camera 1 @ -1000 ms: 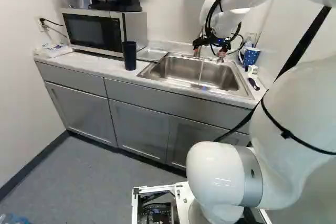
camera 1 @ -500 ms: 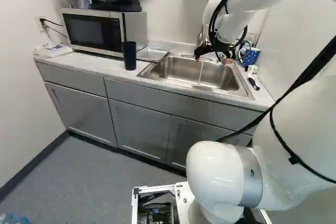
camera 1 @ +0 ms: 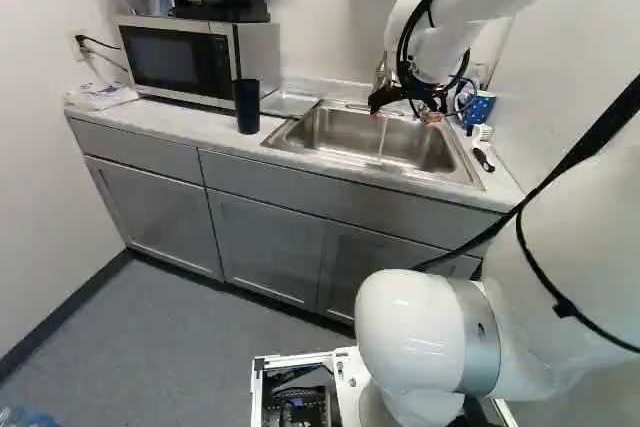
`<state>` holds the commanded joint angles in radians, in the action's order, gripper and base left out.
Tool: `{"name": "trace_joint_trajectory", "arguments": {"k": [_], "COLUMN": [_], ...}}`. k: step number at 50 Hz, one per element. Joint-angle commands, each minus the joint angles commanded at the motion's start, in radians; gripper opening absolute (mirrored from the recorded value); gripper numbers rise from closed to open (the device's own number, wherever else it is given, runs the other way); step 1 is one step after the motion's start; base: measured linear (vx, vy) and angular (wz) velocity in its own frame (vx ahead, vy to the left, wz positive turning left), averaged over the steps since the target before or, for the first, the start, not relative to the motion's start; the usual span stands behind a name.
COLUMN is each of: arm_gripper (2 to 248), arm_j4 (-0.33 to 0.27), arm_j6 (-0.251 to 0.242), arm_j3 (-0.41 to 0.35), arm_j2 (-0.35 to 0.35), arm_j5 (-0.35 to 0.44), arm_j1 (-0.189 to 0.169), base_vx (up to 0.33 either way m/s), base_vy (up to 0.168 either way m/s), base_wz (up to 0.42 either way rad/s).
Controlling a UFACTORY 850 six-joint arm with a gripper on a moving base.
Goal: Rinse the cup and place it in the tray
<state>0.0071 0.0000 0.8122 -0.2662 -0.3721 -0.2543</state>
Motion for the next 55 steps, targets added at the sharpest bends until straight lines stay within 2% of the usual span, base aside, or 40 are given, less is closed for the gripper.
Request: {"name": "trace_joint_trajectory", "arguments": {"k": [20, 55], "arm_gripper": [247, 247], "arm_j4": [0.000, 0.000], "arm_j6": [0.000, 0.000], "arm_j3": [-0.015, 0.003], "arm_j2": [-0.017, 0.003], "arm_j5": [0.000, 0.004], "arm_j1": [0.076, 0.215], "base_vx": [0.000, 0.000], "base_vy": [0.000, 0.000], "base_wz": [0.000, 0.000]}}
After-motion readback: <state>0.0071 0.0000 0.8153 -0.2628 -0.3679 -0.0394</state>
